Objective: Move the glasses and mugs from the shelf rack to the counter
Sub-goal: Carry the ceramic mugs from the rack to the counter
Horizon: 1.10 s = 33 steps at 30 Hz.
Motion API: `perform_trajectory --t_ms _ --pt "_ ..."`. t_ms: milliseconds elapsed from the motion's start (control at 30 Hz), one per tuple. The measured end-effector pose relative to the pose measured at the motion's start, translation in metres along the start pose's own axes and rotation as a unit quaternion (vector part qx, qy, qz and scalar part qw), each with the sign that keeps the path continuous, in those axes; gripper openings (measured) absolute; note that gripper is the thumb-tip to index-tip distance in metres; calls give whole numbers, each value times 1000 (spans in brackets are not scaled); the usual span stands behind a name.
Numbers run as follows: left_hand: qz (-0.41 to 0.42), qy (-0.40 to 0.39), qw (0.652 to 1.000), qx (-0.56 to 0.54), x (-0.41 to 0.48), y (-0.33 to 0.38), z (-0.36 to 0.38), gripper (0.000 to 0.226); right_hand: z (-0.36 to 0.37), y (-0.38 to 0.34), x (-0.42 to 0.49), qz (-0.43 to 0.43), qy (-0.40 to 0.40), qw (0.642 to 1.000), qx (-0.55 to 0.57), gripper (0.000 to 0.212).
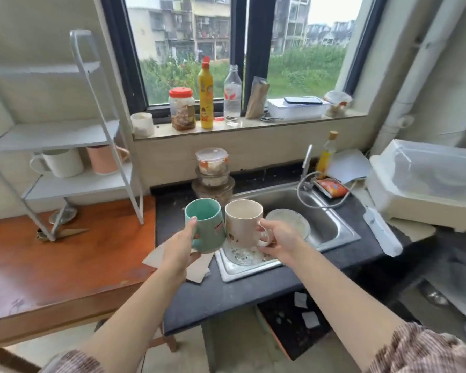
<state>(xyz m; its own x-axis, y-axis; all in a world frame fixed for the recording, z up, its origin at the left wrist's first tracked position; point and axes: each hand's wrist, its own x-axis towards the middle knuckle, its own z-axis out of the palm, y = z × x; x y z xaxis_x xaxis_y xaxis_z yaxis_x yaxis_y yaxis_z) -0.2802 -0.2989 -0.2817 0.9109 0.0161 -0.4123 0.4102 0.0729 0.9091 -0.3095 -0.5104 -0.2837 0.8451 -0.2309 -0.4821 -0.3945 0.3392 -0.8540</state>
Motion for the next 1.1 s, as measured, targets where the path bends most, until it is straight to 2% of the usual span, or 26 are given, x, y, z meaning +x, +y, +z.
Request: perform_trajectory --t_ms 100,200,367,467,600,767,1000,1100 --pt "-17 -60 998 21 -33 -26 72 56 -87 0 -38 -11 43 999 12 13" --pt "-27 -91 994 54 -64 -49 144 41 -170 0 -72 -28 91 995 39 10" --pt "-57 -181 976 104 -110 -80 261 54 -291 4 -130 -34 206 974 88 15" --pt "-78 -234 961 125 -135 -94 328 43 -354 7 -161 -51 271 951 143 15" --pt "-97 -294 936 169 -163 -118 417 62 -429 10 -188 -64 355 913 189 10" --pt "-122 -364 906 180 -197 -150 532 58 -521 5 -204 -64 444 862 237 10" --pt "-116 -435 850 276 -226 -190 694 30 -655 -10 -210 -20 521 813 258 12" --pt "-101 -467 821 313 -243 -206 752 25 -699 -10 -215 -6 545 791 279 15"
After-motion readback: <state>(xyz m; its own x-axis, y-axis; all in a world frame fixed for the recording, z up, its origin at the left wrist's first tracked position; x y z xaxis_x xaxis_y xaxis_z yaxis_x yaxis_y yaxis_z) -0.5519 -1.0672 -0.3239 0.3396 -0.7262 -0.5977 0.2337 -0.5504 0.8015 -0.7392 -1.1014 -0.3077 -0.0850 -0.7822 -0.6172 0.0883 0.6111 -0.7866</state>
